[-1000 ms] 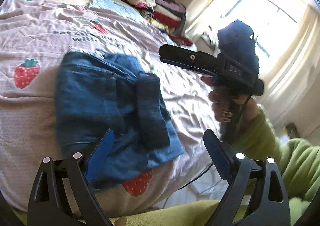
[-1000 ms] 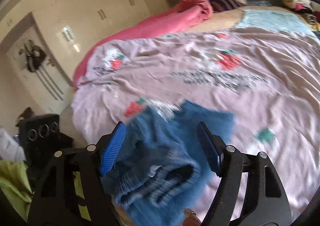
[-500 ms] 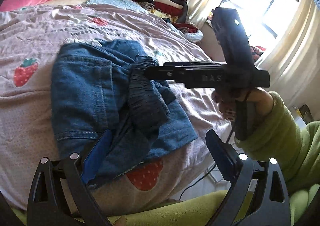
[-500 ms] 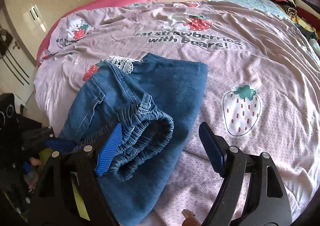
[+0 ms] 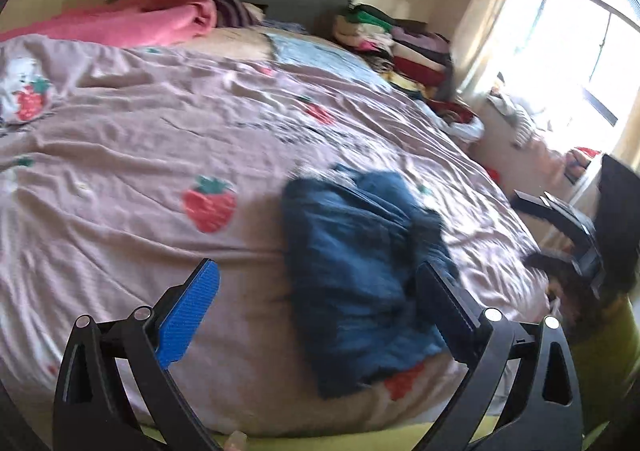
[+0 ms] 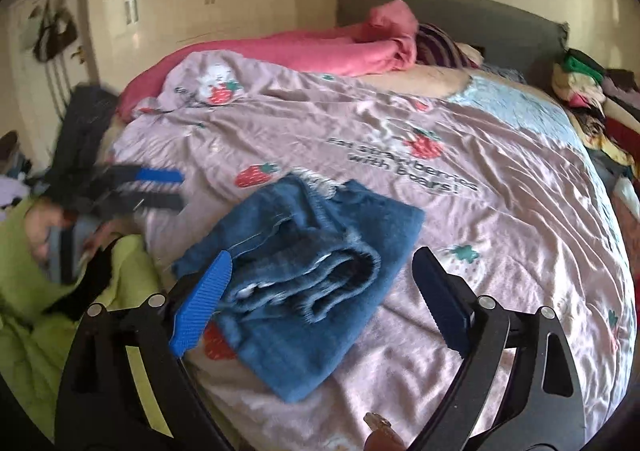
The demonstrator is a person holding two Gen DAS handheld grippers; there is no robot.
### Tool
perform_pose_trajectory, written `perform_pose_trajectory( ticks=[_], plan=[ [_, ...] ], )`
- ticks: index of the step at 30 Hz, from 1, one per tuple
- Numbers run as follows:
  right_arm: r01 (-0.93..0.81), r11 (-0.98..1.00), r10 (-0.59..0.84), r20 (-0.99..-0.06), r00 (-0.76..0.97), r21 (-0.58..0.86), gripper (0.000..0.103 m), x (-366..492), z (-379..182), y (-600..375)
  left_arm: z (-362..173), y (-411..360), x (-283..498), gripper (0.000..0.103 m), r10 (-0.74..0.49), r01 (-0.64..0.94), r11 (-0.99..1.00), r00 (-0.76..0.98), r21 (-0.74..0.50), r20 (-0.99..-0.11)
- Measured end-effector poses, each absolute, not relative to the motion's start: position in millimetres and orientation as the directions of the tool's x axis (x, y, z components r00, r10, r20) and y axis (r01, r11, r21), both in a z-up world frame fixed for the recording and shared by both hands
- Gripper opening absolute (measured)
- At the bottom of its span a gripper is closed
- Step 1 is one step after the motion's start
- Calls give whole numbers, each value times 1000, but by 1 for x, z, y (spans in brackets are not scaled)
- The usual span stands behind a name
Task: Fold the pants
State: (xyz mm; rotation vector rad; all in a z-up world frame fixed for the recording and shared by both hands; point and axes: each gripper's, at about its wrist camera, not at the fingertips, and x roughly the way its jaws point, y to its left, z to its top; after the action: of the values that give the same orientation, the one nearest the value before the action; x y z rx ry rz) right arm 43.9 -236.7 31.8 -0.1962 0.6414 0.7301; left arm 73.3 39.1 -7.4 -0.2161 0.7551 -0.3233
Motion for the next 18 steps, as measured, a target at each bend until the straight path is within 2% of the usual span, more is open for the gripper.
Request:
perform_pose_trajectory(
  ticks=[12, 16, 18],
  plan=[
    [-783, 622, 618, -618, 486, 8, 85, 13, 17, -199, -12, 22, 94, 98, -271, 209, 962, 642, -177, -717],
    [-820, 573, 643, -624, 445, 5, 75, 3, 16, -190, -13, 17, 104, 98, -287, 218, 957, 624, -191, -726],
    [-837, 547, 651, -630, 423, 3, 67, 0, 14, -185, -13, 14, 110, 98, -293, 222, 955, 618, -195, -729]
  ],
)
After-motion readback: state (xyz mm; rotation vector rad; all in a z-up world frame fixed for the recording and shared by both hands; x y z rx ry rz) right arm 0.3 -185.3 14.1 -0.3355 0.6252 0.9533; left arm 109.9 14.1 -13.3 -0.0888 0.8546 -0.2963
